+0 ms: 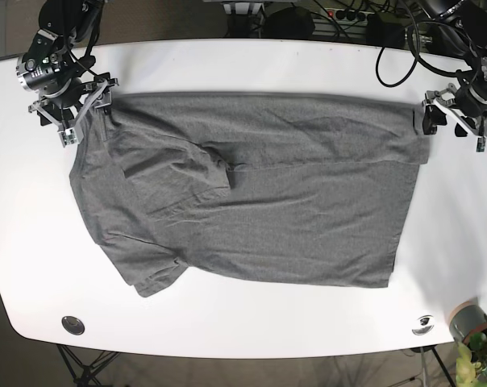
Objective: Fold the T-shirt properly
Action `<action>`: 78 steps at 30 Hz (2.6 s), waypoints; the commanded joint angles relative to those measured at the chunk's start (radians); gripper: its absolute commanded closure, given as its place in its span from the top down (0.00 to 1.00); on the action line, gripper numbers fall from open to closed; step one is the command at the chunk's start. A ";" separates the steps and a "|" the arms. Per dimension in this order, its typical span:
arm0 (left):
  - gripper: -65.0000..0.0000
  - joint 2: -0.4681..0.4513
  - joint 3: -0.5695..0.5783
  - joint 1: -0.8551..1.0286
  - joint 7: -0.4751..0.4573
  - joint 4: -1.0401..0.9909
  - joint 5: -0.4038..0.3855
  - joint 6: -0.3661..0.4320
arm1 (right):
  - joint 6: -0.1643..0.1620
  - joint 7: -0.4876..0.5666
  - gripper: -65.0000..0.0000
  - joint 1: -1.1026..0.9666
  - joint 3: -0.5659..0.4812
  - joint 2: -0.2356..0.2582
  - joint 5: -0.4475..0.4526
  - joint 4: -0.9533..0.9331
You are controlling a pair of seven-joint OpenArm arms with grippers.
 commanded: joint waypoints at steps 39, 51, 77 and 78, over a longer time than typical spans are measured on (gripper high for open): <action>0.21 0.035 0.164 -0.067 -0.273 -0.207 0.455 -0.001 | -0.002 0.058 0.71 0.009 0.030 0.085 0.047 -0.125; 0.21 0.027 0.163 -0.065 -0.273 -0.210 0.453 -0.001 | -0.002 0.052 0.71 0.052 0.107 0.204 0.048 -0.137; 0.21 0.027 0.161 -0.059 -0.271 -0.149 0.453 -0.001 | -0.002 -0.049 0.71 -0.001 0.099 0.079 0.344 -0.205; 0.21 0.027 0.161 -0.059 -0.271 -0.149 0.453 -0.001 | -0.002 -0.049 0.71 0.009 0.098 0.081 0.344 -0.221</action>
